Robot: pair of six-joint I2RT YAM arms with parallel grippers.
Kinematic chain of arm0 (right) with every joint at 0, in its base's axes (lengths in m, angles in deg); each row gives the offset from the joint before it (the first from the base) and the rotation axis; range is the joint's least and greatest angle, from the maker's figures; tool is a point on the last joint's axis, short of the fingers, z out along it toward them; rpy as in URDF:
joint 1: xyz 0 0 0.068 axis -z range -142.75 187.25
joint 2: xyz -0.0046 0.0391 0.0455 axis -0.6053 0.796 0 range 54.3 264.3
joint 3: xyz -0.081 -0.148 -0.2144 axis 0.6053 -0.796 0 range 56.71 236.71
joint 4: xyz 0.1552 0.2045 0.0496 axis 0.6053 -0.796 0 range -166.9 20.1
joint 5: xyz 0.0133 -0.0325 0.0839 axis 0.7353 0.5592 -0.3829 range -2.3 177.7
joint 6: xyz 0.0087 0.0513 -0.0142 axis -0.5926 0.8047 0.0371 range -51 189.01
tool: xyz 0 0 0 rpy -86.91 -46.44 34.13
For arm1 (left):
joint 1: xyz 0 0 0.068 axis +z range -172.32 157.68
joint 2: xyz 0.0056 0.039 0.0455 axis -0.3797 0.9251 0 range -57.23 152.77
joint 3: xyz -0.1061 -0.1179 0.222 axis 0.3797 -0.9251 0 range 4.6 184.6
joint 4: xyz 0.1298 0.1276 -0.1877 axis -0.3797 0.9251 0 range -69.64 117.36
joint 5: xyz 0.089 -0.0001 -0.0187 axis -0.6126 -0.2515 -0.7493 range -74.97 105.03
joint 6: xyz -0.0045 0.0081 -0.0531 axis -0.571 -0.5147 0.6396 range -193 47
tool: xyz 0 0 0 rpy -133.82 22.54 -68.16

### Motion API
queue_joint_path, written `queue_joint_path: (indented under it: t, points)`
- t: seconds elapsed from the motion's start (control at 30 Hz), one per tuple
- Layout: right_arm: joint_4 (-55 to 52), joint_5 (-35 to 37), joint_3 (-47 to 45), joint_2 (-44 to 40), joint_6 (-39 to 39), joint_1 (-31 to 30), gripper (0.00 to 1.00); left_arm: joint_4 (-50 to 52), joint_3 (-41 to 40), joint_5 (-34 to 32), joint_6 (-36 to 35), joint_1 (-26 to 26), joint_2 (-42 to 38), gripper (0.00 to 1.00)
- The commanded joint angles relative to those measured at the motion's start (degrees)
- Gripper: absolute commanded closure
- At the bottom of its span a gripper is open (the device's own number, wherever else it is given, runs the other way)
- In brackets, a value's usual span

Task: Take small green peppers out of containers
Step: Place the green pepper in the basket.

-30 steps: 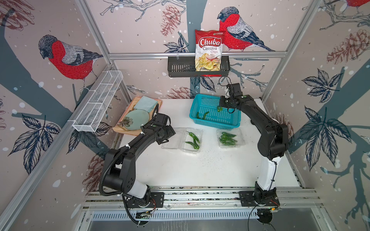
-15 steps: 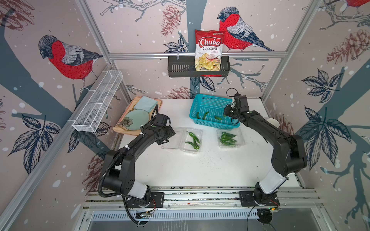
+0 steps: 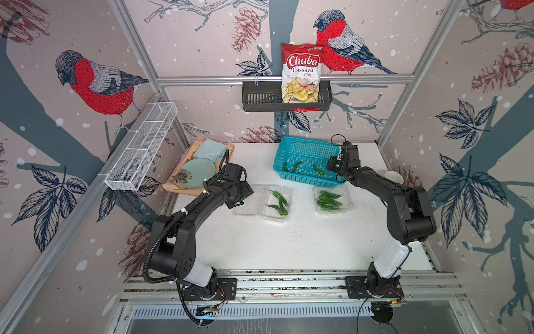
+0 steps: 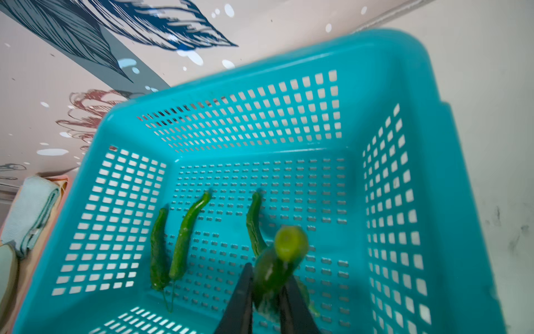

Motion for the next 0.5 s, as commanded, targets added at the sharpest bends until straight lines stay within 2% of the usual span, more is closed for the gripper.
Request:
queue_joint_path:
  t: [0.0, 0.07, 0.13, 0.17, 0.2, 0.33, 0.47]
  points:
    - [2.20, 1.36, -0.88, 0.85, -0.66, -0.10, 0.75, 0.83, 0.60, -0.03, -0.19, -0.16, 0.32, 0.18]
    - [1.06, 1.37, -0.74, 1.58, -0.96, -0.25, 0.67, 0.78, 0.77, -0.09, -0.19, -0.31, 0.44, 0.18]
    - [-0.97, 2.31, -0.24, 1.94, -1.58, -0.46, 0.44, 1.03, 1.32, -0.40, -0.57, -0.60, 0.75, 0.18]
    - [-1.99, 3.18, -0.24, 1.67, -1.96, -0.70, 0.36, 1.49, 2.01, -0.99, -1.01, -1.00, 0.96, 0.18]
    - [-2.32, 3.79, -0.58, 0.82, -2.44, -0.91, 0.32, 2.02, 2.69, -1.67, -1.31, -1.30, 1.27, 0.18]
    - [-3.37, 4.49, -3.25, -4.79, -3.50, -1.80, 0.27, 2.65, 4.45, -3.31, -2.20, -2.26, 1.94, 0.17]
    - [-4.76, 6.17, -6.00, -12.82, -5.80, -5.93, 0.26, 1.28, 4.59, -3.38, -2.21, -2.76, 2.16, 0.16]
